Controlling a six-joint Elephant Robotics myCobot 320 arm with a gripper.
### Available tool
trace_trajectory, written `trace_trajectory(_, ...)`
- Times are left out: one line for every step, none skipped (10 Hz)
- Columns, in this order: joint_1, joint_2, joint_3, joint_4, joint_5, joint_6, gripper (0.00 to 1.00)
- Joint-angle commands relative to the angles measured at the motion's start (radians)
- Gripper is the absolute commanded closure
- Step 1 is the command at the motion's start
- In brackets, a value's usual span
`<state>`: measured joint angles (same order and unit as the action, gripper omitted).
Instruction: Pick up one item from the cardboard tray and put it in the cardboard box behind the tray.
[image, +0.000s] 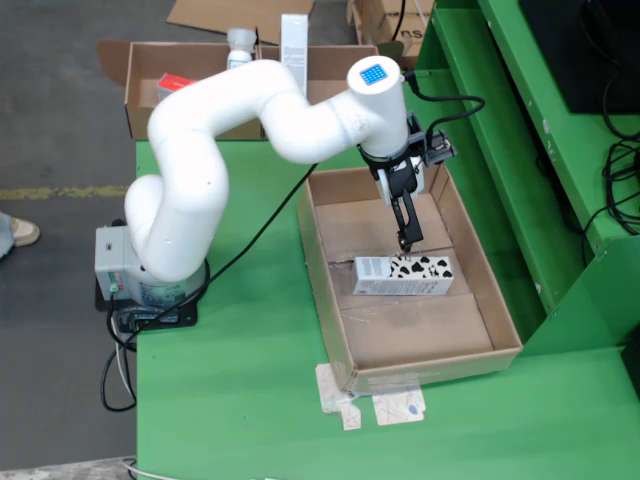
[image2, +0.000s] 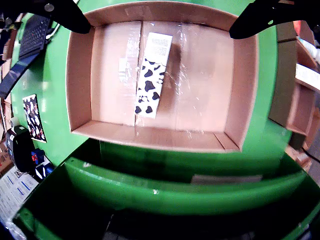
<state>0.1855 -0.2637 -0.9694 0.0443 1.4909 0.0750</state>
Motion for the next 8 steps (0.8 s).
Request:
trace_trajectory(0.123,-0.577,0.969,0.100,-0.171,0.004,0.00)
trace_trajectory(0.123,-0.577,0.969,0.100,-0.171,0.004,0.00)
trace_trajectory(0.234,-0.726,0.969,0.468,-0.537,-0.099,0.00)
trace_trajectory(0.254,-0.740,0.969,0.468,-0.537,0.126,0.00)
trace_trajectory(0.229,-0.788,0.969,0.468,-0.538,0.019,0.00)
trace_trajectory(0.229,-0.788,0.969,0.468,-0.537,-0.012,0.00)
trace_trajectory(0.229,-0.788,0.969,0.468,-0.538,-0.039,0.00)
trace_trajectory(0.226,-0.796,0.969,0.468,-0.538,-0.059,0.00)
